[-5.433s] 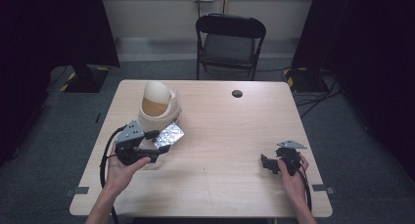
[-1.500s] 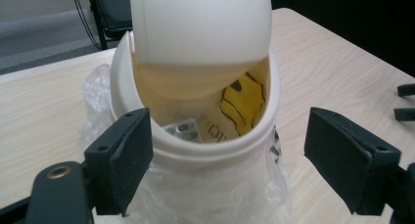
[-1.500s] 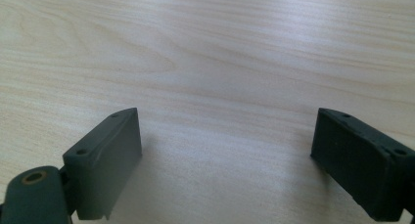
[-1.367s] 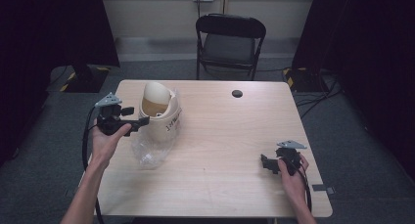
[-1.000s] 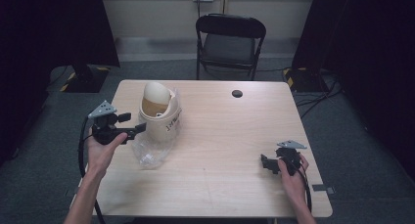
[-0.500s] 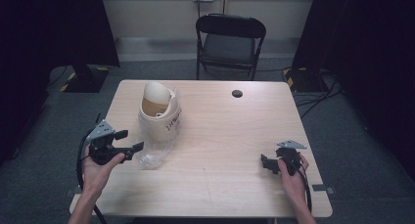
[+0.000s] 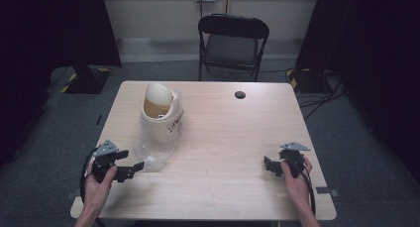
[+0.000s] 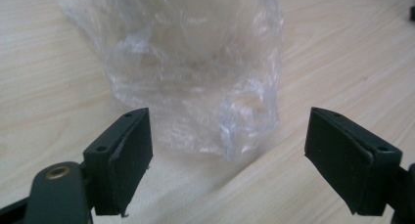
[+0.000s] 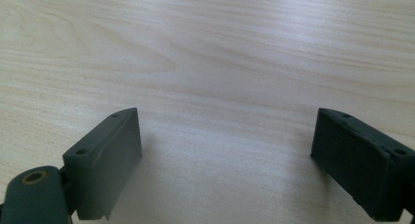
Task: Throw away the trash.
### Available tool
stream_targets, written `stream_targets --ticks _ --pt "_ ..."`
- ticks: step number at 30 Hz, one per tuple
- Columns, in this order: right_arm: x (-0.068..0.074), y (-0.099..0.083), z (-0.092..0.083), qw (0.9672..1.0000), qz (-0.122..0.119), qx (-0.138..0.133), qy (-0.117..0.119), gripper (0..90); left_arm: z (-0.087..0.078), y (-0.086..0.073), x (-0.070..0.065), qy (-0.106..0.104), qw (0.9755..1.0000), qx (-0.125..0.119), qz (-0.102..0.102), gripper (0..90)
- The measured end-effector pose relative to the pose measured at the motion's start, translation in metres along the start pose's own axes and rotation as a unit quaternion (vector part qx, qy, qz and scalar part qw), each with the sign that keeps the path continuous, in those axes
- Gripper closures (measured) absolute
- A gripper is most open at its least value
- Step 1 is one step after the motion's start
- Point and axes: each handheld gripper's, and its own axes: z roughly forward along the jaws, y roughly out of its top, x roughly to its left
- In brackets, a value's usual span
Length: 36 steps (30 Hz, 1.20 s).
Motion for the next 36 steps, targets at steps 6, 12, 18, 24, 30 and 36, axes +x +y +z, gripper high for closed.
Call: stream_targets --ticks 6,12,18,24,30,36 --pt "0.0 0.0 0.0 1.0 0.0 0.0 0.0 10.4 0.008 -0.02 -0.002 0.017 0.9994 0.028 0.013 17.7" --pt "0.0 0.0 0.0 1.0 0.0 0.0 0.0 10.4 0.016 -0.03 -0.001 0.037 0.9982 0.045 0.017 17.8" --pt "0.0 0.0 0.0 1.0 0.0 0.0 0.0 10.4 0.025 -0.039 0.001 0.056 0.9973 0.046 0.014 17.7" --pt "0.0 0.0 0.0 1.0 0.0 0.0 0.0 10.4 0.033 -0.044 0.007 0.075 0.9958 0.049 0.016 17.5" --pt "0.0 0.0 0.0 1.0 0.0 0.0 0.0 10.4 0.034 -0.045 0.008 0.081 0.9958 0.04 0.014 14.6" --pt "0.0 0.0 0.0 1.0 0.0 0.0 0.0 10.4 0.034 -0.045 0.008 0.081 0.9957 0.042 0.013 14.3"
